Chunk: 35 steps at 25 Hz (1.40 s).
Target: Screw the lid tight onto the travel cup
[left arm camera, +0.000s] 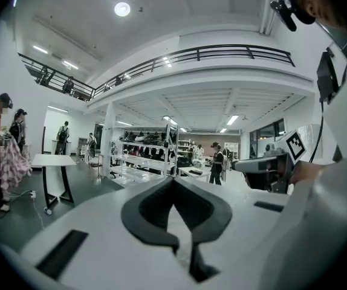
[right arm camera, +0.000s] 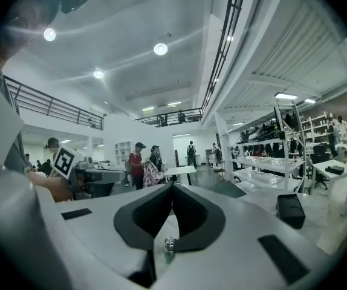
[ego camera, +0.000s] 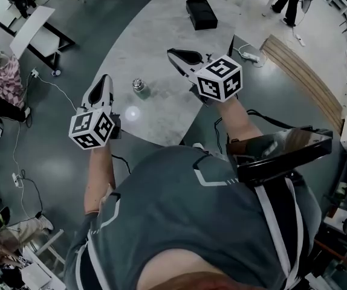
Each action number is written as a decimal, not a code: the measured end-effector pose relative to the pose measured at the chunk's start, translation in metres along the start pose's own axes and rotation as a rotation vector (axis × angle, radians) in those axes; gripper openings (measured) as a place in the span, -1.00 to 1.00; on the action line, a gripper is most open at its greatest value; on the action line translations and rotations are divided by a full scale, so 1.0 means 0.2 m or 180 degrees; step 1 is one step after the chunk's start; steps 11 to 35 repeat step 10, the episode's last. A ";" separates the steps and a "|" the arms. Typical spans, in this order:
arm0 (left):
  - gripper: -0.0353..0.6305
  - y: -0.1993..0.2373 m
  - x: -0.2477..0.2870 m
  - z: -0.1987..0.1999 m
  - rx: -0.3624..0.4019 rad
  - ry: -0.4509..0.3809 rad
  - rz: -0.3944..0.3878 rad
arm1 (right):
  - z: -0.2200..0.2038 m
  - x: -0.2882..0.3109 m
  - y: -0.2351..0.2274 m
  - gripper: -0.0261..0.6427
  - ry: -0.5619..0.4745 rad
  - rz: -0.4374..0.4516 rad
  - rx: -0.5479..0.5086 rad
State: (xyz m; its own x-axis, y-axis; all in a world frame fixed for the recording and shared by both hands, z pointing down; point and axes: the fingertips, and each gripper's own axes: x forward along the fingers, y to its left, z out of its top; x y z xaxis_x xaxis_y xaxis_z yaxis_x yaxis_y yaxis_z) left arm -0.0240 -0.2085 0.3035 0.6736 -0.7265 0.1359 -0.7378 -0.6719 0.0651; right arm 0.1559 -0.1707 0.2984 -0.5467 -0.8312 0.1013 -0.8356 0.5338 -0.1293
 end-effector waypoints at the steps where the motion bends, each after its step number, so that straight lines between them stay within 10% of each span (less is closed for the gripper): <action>1: -0.87 0.00 0.00 0.00 -0.0002 0.0005 0.0004 | 0.00 0.00 0.00 -0.84 -0.0010 -0.0001 0.0012; 35: -0.87 -0.03 -0.03 -0.02 -0.0075 0.0004 0.0010 | 0.00 -0.01 0.00 -0.84 -0.0013 0.0036 0.0002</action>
